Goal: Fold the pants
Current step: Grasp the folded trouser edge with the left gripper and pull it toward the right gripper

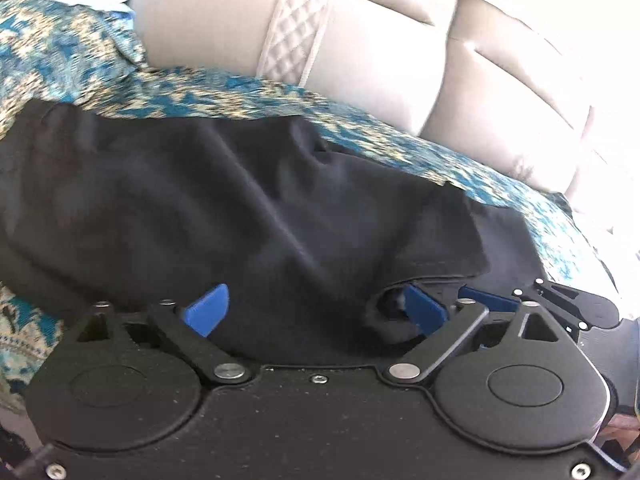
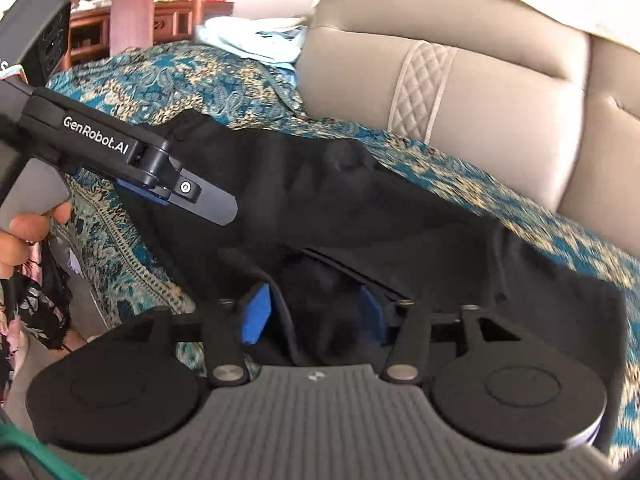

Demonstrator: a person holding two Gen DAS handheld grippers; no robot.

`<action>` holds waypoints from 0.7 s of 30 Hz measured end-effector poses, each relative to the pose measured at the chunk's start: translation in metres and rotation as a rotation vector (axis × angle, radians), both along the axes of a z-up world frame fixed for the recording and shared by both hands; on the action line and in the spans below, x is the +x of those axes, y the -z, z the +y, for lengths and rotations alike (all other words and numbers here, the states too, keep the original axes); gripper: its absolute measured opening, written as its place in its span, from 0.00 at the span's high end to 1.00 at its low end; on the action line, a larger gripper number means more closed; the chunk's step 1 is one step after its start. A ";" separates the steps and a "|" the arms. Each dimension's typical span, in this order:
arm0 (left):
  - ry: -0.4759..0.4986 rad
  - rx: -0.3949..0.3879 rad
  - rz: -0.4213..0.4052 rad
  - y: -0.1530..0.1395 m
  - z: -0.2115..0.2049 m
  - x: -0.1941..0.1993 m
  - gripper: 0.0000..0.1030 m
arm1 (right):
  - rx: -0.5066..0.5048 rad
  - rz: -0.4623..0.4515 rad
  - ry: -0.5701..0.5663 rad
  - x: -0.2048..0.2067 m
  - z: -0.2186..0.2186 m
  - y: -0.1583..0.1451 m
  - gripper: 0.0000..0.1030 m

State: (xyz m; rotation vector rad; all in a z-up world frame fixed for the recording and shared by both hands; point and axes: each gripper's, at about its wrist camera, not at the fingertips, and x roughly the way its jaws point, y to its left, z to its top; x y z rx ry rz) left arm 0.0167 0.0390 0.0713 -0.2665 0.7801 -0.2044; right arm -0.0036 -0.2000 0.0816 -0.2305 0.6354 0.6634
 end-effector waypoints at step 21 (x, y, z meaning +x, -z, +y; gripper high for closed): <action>0.352 0.213 -0.157 -0.010 -0.158 -0.005 0.74 | 0.077 -0.018 0.655 0.014 -0.146 -0.010 0.19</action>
